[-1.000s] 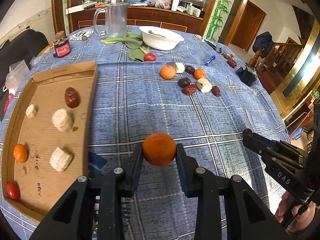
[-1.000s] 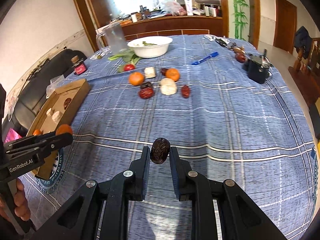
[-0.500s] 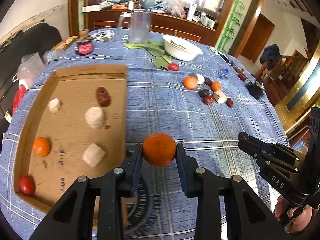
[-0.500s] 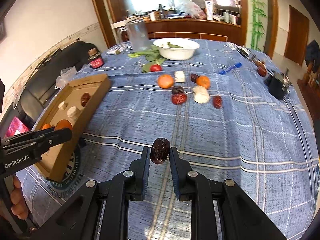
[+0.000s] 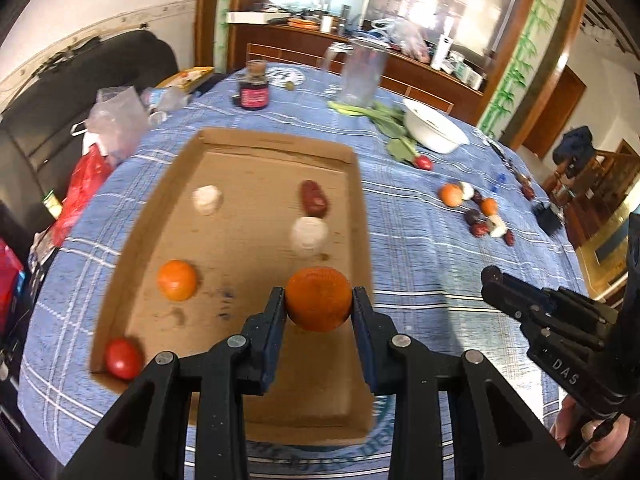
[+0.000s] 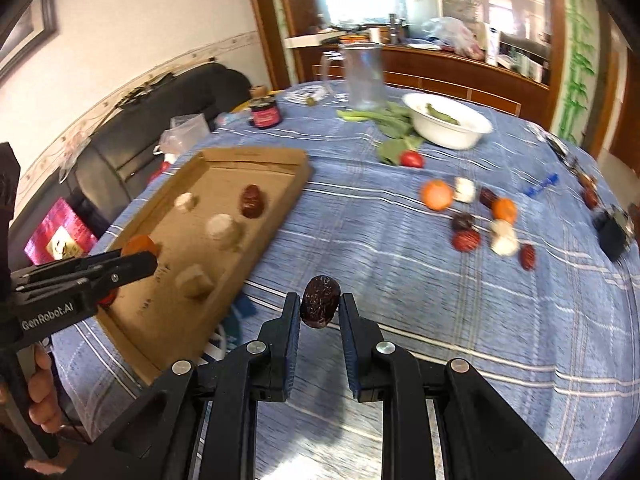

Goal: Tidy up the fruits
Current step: 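Carry the dark date and tangerine into the tray, opening both tools, then move both open tools back toward the fruit cluster, then close the right tool on a red date while the left tool grasps a dark date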

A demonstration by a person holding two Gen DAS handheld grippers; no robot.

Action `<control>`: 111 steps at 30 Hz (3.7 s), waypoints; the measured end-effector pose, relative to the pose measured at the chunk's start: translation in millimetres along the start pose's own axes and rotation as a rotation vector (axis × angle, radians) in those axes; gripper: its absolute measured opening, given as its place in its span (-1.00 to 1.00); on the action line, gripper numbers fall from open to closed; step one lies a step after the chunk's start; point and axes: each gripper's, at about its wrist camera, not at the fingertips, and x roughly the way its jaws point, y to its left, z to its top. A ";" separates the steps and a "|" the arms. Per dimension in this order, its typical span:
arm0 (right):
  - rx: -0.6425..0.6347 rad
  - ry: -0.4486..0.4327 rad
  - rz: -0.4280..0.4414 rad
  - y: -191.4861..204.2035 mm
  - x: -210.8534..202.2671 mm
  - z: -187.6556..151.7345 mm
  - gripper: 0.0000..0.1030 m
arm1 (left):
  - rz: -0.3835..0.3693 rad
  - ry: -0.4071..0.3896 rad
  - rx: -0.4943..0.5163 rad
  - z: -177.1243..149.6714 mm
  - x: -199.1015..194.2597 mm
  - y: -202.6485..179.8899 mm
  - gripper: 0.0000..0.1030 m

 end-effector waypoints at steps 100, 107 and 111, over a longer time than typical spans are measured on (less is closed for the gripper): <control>0.185 0.096 -0.071 -220.8 48.6 11.3 -0.43 | 0.069 0.122 0.252 22.7 111.4 -178.4 0.32; 0.122 0.073 -0.054 -225.4 62.8 22.1 -0.48 | 0.042 0.154 0.285 36.1 139.7 -200.5 0.32; 0.130 0.055 -0.087 -228.5 54.4 16.9 -0.60 | -0.008 0.173 0.268 44.5 156.8 -215.3 0.32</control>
